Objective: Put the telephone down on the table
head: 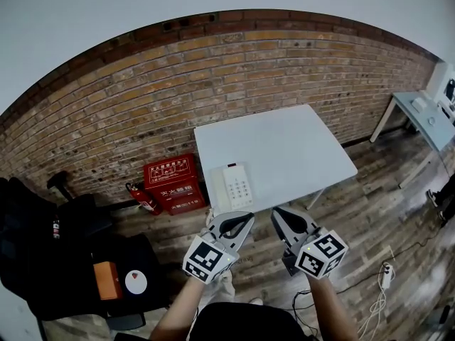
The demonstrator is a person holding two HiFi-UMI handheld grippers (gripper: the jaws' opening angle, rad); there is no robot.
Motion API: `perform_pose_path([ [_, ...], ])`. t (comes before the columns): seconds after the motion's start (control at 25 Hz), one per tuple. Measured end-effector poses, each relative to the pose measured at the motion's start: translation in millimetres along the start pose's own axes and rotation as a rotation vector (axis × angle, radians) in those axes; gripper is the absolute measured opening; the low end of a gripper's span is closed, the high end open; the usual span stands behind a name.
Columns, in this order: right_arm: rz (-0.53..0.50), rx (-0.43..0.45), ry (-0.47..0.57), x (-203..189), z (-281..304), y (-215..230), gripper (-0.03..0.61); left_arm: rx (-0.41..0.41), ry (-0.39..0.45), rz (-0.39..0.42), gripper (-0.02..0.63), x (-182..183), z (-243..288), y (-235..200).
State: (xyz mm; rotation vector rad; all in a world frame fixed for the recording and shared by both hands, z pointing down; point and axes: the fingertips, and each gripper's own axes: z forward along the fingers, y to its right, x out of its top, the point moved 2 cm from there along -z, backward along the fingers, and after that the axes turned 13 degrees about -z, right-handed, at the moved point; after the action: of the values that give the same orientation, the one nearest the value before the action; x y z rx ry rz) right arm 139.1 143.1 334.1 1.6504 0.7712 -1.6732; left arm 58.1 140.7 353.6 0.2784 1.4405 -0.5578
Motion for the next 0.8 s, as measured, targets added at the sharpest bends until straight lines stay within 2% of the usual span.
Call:
perform_pose_path([
  [0.4, -0.008, -0.001, 0.021, -2.1, -41.4, -2.1, 0.014, 0.021, 0.019, 0.017, 0.008, -1.3, -3.9, 38.0],
  [0.8, -0.007, -0.003, 0.042, -1.0, -51.9, -1.1, 0.012, 0.038, 0.043, 0.037, 0.008, 7.0, -5.1, 49.6],
])
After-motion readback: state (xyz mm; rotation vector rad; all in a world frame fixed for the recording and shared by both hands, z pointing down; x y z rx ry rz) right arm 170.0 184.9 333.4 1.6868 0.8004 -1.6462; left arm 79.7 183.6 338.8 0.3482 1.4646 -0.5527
